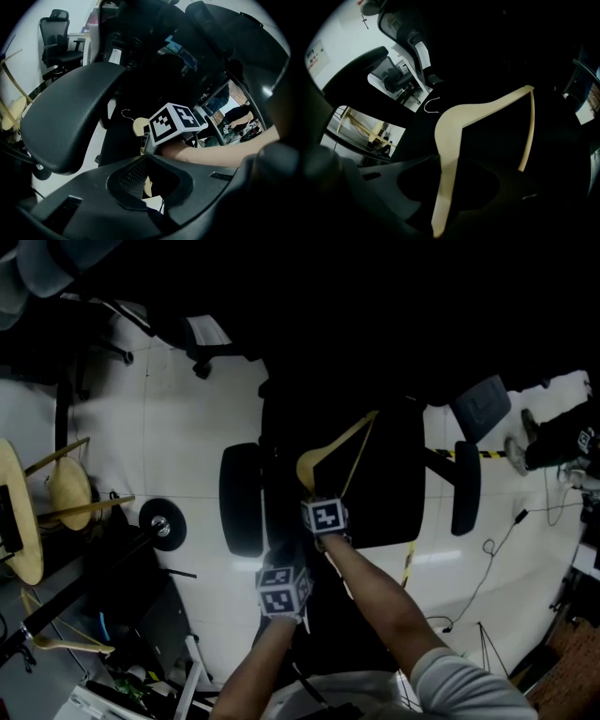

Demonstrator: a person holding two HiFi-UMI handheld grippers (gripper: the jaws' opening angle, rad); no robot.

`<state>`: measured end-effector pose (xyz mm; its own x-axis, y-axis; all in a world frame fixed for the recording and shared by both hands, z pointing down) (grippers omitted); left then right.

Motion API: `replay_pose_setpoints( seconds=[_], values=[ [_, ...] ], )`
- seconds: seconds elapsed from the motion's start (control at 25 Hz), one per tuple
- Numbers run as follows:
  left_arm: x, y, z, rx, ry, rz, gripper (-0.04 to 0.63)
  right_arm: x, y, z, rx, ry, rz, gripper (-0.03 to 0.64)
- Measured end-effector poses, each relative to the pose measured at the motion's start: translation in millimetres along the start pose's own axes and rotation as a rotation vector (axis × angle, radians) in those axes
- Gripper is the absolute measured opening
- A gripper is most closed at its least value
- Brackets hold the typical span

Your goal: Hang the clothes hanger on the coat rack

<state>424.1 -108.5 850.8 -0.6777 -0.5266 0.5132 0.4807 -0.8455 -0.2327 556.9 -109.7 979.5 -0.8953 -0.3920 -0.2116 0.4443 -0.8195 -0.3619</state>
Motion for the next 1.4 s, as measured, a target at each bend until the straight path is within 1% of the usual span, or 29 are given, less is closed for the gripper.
replay_pose_setpoints(
  seconds=[0.12,0.32,0.48,0.6,0.8,0.92,1.12,1.28,1.4],
  values=[
    [-1,5,-2,-0.004,0.011,-0.001,-0.011,-4,1,-4,0.005,0.016,-0.002,0.134],
    [-9,21,-14,-0.039,0.011,-0.012,-0.011,-6,5,-29,-0.021,0.046,0.017,0.130],
    [-18,38,-29,-0.075,0.016,0.004,-0.011,-8,7,-61,-0.064,0.093,0.075,0.130],
    [-21,53,-45,-0.112,0.023,0.019,-0.011,-5,10,-89,-0.094,0.118,0.095,0.130],
    [-39,71,-83,-0.175,-0.006,0.054,-0.011,10,23,-148,-0.165,0.186,0.120,0.130],
    [-46,78,-109,-0.220,-0.013,0.072,-0.011,23,28,-178,-0.202,0.222,0.118,0.130],
    [-45,77,-156,-0.312,-0.040,0.043,-0.011,58,42,-227,-0.280,0.313,0.092,0.130],
    [-38,64,-196,-0.405,-0.054,0.001,-0.011,93,46,-263,-0.327,0.376,0.021,0.130],
    [-30,54,-234,-0.469,-0.053,-0.019,-0.011,128,50,-296,-0.364,0.410,-0.028,0.130]
  ],
)
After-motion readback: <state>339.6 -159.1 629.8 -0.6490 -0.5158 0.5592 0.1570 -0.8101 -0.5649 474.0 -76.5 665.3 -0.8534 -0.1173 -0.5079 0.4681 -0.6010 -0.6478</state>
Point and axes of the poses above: the fingertips, and each gripper's own axes: z forward along the fingers, x to its left, y out of its top, the point moved 6 cm from there along -z, backward along the fingers, and after that the axes turned 13 degrees about -z, right-handed, at the moved point
